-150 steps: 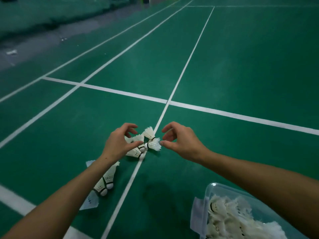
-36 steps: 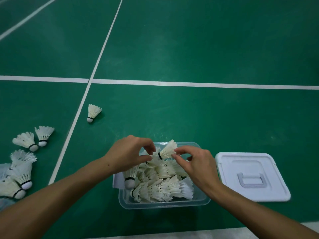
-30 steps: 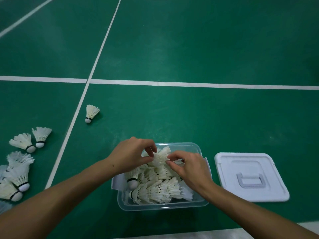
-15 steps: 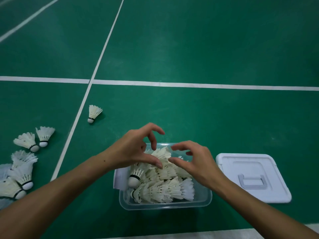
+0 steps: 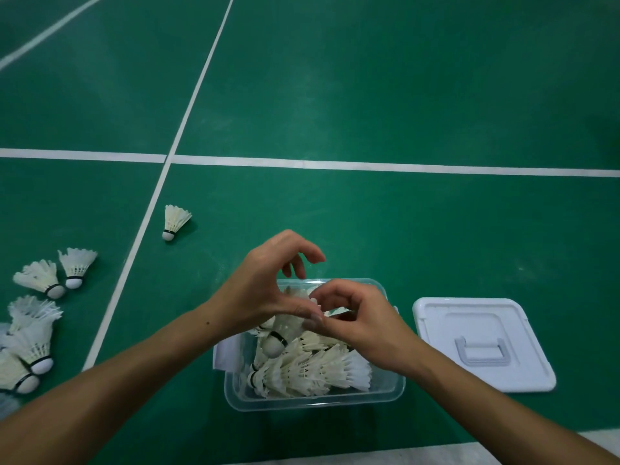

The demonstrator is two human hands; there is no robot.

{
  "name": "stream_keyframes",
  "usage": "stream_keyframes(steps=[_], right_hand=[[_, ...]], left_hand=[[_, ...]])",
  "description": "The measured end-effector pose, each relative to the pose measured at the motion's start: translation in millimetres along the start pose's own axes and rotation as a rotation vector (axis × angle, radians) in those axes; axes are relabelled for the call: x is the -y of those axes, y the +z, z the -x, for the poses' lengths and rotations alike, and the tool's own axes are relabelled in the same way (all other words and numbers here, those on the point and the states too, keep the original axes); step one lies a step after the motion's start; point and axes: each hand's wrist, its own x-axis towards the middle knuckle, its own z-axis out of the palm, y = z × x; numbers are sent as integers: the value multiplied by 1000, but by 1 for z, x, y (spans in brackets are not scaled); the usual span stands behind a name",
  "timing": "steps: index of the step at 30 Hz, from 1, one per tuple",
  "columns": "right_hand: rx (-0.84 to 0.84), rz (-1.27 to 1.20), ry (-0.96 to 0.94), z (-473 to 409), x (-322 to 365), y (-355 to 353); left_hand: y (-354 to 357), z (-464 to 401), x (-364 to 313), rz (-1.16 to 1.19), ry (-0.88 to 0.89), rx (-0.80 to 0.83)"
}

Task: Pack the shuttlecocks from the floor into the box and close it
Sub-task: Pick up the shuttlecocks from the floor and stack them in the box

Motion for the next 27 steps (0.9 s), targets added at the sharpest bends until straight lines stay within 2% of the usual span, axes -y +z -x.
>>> stream_keyframes(steps=[4,7,9,13,18,22,27], right_hand=[[-237,101,41,5,-14,-27],[-446,254,81,12,-26,-50],[-511,358,85,15,-32,-55],[-523,584,99,16,-40,-44],[-477,712,71,5,-43,-25],[-385,720,40,-2,-50,-12],[-305,617,158,-9,-61,-3]], left_hand=[[-2,8,14,-170,-110,-61],[5,18,22,-280,-193,6],[15,24,25,-363,-210,78],[34,30,32,-549,-116,161],[49,31,36,-725,-29,110],[54,28,37,-792,-40,94],[60,29,45,-819,-82,115]])
